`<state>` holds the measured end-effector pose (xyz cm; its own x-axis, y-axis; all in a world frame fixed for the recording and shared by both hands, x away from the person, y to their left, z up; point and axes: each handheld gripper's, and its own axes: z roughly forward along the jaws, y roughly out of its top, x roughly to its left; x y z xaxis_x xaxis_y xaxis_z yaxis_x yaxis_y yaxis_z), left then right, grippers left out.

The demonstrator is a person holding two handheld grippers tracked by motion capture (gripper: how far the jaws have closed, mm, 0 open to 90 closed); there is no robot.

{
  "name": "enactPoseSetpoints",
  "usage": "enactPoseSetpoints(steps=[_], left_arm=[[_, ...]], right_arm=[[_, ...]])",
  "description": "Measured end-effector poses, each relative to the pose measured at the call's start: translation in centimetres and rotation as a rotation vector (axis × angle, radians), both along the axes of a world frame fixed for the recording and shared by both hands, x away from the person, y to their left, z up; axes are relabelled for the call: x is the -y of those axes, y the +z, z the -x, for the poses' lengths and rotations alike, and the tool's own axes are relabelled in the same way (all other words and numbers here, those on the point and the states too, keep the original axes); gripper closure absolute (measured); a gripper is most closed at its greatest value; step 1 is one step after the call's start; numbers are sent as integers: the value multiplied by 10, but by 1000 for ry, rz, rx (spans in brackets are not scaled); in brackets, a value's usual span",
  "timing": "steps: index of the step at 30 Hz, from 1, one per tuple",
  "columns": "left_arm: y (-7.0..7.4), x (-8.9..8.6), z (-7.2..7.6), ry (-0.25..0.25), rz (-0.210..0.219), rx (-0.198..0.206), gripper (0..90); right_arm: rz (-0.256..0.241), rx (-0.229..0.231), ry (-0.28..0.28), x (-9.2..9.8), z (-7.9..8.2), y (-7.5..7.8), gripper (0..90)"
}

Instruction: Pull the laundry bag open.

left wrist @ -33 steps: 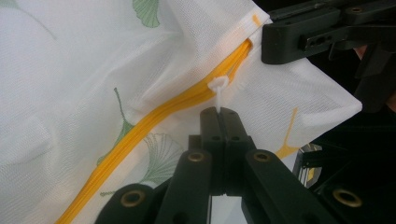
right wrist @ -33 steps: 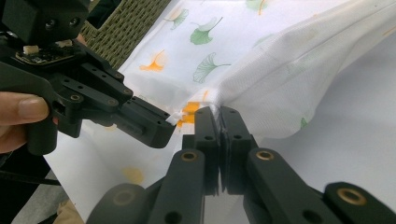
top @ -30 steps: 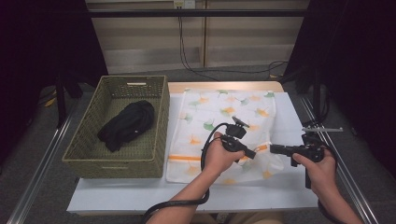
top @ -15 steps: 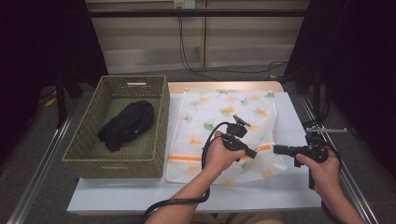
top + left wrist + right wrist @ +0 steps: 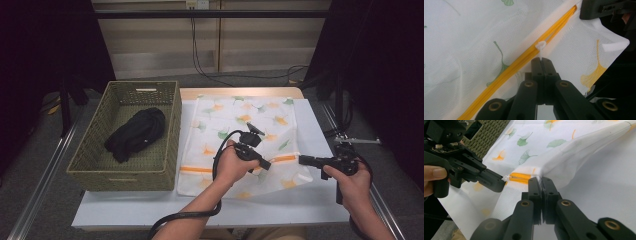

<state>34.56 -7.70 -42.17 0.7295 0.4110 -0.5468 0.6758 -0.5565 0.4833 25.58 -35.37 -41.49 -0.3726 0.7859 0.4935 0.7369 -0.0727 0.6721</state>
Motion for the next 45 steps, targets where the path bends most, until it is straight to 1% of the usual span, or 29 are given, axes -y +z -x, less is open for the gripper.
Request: enactPoseSetpoints(steps=[2, 7, 8, 10, 11, 12, 13, 14, 15, 16, 17, 18, 20, 21, 23, 24, 25, 26, 28, 29, 33, 34, 35, 36, 37, 39, 40, 41, 45], left_arm=[[0, -1, 0, 0, 2, -1, 900], [-1, -6, -3, -1, -17, -8, 900], [-2, -9, -3, 2, -14, -12, 900], [-3, -11, -4, 7, -20, -1, 900], [-3, -12, -4, 18, -13, -11, 900], [-2, -14, -5, 13, -27, -8, 900], [-2, -14, -5, 13, -27, -8, 900], [-3, -15, -5, 29, -13, -11, 900], [-3, -17, -6, 17, -16, -15, 900], [-3, -18, -7, 22, -13, -11, 900], [-2, -19, -7, 17, -31, -12, 900], [-3, -22, -8, 20, -23, -8, 900], [-3, -24, -9, 29, -31, -14, 900], [-4, -25, -9, 43, -25, -10, 900], [-5, -28, -10, 38, -28, -6, 900], [-4, -28, -9, 66, -27, -22, 900], [-5, -30, -10, 63, -25, -19, 900], [-4, -32, -11, 40, -44, -12, 900], [-4, -34, -11, 54, -38, -17, 900], [-4, -36, -12, 47, -38, -15, 900], [-2, -40, -14, 50, -45, -16, 900], [-3, -40, -13, 73, -25, -21, 900], [-3, -40, -13, 73, -25, -21, 900], [-2, -41, -14, 69, -41, -18, 900], [-3, -41, -13, 101, -21, -30, 900], [-2, -42, -13, 94, -24, -38, 900], [-2, -43, -14, 84, -33, -33, 900], [-2, -45, -16, 54, -44, -22, 900], [-2, -46, -16, 63, -44, -18, 900]], right_arm=[[2, 1, -2, 0, 0, 0, 879], [2, -3, -12, 3, 2, 0, 879], [2, 0, -14, 3, 2, 0, 879], [4, 2, -17, 4, 2, 1, 879], [8, 7, -22, 5, 2, 0, 879], [5, 3, -22, 6, 3, 1, 878], [5, 3, -22, 6, 3, 1, 878], [9, 2, -28, 7, 3, 1, 878], [9, 2, -28, 7, 3, 1, 878], [7, 0, -30, 8, 3, 1, 878], [9, 2, -31, 8, 3, 0, 879], [10, 2, -30, 8, 3, 0, 879], [16, 5, -36, 9, 4, 0, 879], [15, 5, -36, 9, 4, 0, 878], [13, 3, -36, 9, 4, 0, 879], [15, 4, -35, 9, 4, 0, 879], [14, 4, -34, 10, 4, 0, 879], [16, 2, -35, 10, 4, 0, 878], [17, 1, -35, 10, 4, -1, 879], [21, 4, -35, 10, 4, -1, 878], [20, -1, -35, 10, 4, -1, 879], [28, 5, -36, 10, 4, -1, 879], [27, 2, -37, 9, 4, -1, 878], [28, 1, -37, 9, 4, -1, 878], [30, 4, -37, 9, 4, -1, 879], [27, 0, -38, 9, 4, -1, 878], [26, 0, -37, 9, 4, -1, 878], [26, 0, -36, 9, 4, -1, 878], [24, -2, -40, 10, 4, -2, 879]])
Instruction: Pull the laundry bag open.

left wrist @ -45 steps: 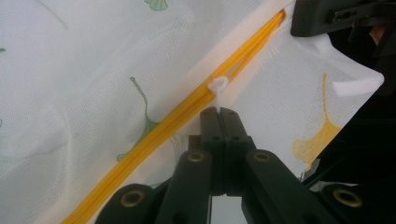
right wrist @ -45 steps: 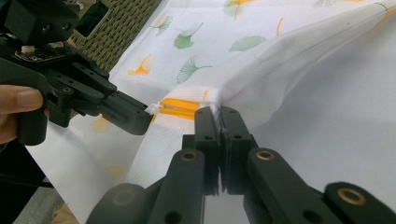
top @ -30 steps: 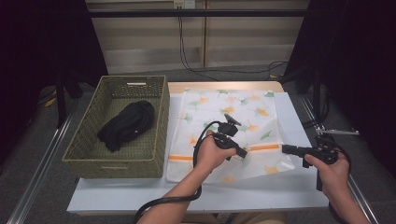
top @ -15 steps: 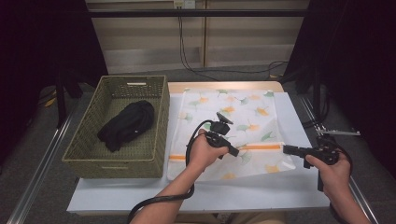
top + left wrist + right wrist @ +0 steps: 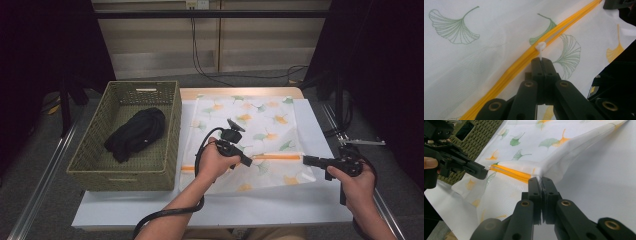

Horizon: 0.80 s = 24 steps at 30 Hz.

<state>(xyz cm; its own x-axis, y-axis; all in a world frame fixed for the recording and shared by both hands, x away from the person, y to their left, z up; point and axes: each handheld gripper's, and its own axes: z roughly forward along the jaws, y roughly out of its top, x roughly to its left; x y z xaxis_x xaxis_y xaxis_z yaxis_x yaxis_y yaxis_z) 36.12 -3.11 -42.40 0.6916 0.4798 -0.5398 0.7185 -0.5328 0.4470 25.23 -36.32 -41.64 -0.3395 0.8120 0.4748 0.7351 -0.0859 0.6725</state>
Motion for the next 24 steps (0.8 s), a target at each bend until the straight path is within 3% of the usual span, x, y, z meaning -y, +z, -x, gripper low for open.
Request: enactPoseSetpoints(steps=[1, 3, 9, 10, 12, 14, 17, 18, 19, 23, 24], left_arm=[[0, 0, 1, 22, 5, -10, 900], [0, -2, -1, -7, -8, -2, 900], [1, -3, -1, -3, -13, 1, 900], [0, -1, 1, 45, 18, -17, 900], [1, -3, 1, 51, 18, -21, 900], [1, -8, -2, 3, 0, -4, 900], [1, -8, -2, 2, -3, -3, 900], [1, -6, 0, 41, 20, -16, 900], [1, -7, -1, 42, 28, -17, 900], [2, -8, -1, 38, 15, -18, 900], [3, -13, -4, -1, -8, -9, 900]], right_arm=[[-2, 0, -1, 1, 0, 0, 878], [1, -1, -3, 2, 0, 1, 878], [13, 3, -7, 1, 0, 1, 878], [20, 9, -9, 1, 0, 1, 879], [19, 7, -11, 2, 0, 2, 878], [12, 5, -13, 3, 0, 1, 878], [6, 1, -15, 3, 0, 1, 878], [10, 6, -14, 3, 0, 1, 878], [10, 5, -13, 3, 0, 1, 878], [22, 4, -17, 3, 0, 2, 878], [21, 7, -12, 3, 0, 1, 878]])
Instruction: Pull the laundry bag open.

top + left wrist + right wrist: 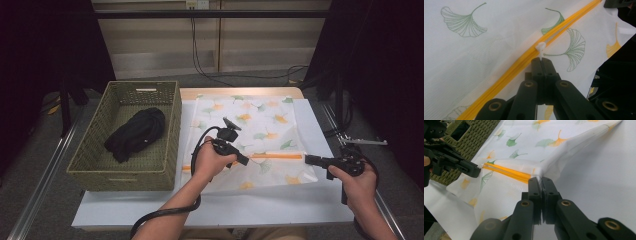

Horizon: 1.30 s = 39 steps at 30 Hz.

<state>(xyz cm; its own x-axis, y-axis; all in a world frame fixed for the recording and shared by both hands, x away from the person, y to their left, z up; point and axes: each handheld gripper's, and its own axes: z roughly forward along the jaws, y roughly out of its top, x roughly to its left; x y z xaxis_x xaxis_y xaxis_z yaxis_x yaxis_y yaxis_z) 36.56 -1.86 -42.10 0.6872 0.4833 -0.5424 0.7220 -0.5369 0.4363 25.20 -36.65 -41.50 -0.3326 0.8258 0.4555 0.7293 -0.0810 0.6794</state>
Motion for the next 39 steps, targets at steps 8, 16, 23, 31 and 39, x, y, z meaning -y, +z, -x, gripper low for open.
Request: enactPoseSetpoints(steps=[8, 16, 23, 31, 39], left_arm=[[0, -7, -1, 9, -3, 3, 900], [2, -15, -3, 21, -1, -13, 900], [2, -16, -3, 24, 1, -16, 900], [0, -21, -4, 40, -13, -14, 900], [1, -31, -6, 54, -2, -21, 900]], right_arm=[[2, 1, -9, 2, 1, 0, 878], [10, 6, -7, 1, 1, 0, 878], [9, 9, -9, 1, 1, 1, 878], [2, 11, -24, 5, 2, 1, 878], [0, 9, -26, 7, 2, 1, 878]])
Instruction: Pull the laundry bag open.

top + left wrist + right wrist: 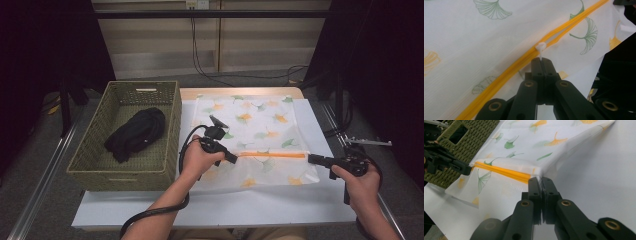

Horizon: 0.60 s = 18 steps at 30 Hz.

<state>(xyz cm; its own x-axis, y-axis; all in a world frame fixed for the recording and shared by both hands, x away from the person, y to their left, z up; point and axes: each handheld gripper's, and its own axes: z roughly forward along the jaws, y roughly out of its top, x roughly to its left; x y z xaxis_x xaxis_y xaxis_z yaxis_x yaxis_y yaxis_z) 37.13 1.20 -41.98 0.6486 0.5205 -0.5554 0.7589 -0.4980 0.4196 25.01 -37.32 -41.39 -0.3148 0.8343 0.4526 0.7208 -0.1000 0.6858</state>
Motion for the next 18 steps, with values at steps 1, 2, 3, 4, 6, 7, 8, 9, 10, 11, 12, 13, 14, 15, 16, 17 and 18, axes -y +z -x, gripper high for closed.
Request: enactPoseSetpoints(steps=[1, 2, 3, 4, 6, 7, 8, 9, 10, 11, 12, 13, 14, 15, 16, 17, 18], left_arm=[[1, -1, 0, -5, -6, -9, 900], [1, -2, -1, -13, -20, -1, 900], [0, -1, 2, 34, 4, -10, 900], [-1, -3, 0, -4, -7, 1, 900], [-1, -2, 1, 30, 2, -13, 900], [-1, -2, 1, 30, 2, -13, 900], [-1, -2, 1, 32, -7, -10, 900], [-1, -5, 0, 3, -22, -4, 900], [-2, -5, 0, 23, -7, -9, 900], [-2, -6, 0, 32, 3, -11, 900], [-1, -9, -2, 11, -17, -5, 900], [-1, -10, -2, 22, -27, 8, 900], [0, -12, -2, 16, -17, -3, 900], [0, -12, -2, 16, -17, -3, 900], [0, -12, -2, 25, -17, 2, 900], [1, -12, -2, 23, -27, 7, 900], [1, -13, -2, 31, -17, -3, 900]], right_arm=[[4, 3, 0, 0, 0, 0, 878], [9, 4, 2, 0, 0, 0, 878], [6, 2, 2, 0, 0, 0, 878], [4, -1, 2, 0, 0, 0, 878], [-1, 2, 2, 0, 0, 0, 878], [-2, 1, -1, 0, 0, 0, 878], [-1, 1, -3, 0, 0, 0, 878], [-1, 1, -3, 0, 0, 0, 878], [-1, 0, -7, 2, 0, 0, 878], [-3, 3, -6, 2, 0, 0, 878], [-3, 3, -6, 2, 0, 0, 878], [1, 1, -9, 3, 0, -1, 878], [1, 1, -8, 3, 0, -1, 878], [1, 1, -8, 3, 0, -1, 878], [-3, -2, -6, 3, 0, -1, 878], [2, -5, -4, 2, 0, -1, 878], [2, -3, -4, 2, 0, -1, 878]])
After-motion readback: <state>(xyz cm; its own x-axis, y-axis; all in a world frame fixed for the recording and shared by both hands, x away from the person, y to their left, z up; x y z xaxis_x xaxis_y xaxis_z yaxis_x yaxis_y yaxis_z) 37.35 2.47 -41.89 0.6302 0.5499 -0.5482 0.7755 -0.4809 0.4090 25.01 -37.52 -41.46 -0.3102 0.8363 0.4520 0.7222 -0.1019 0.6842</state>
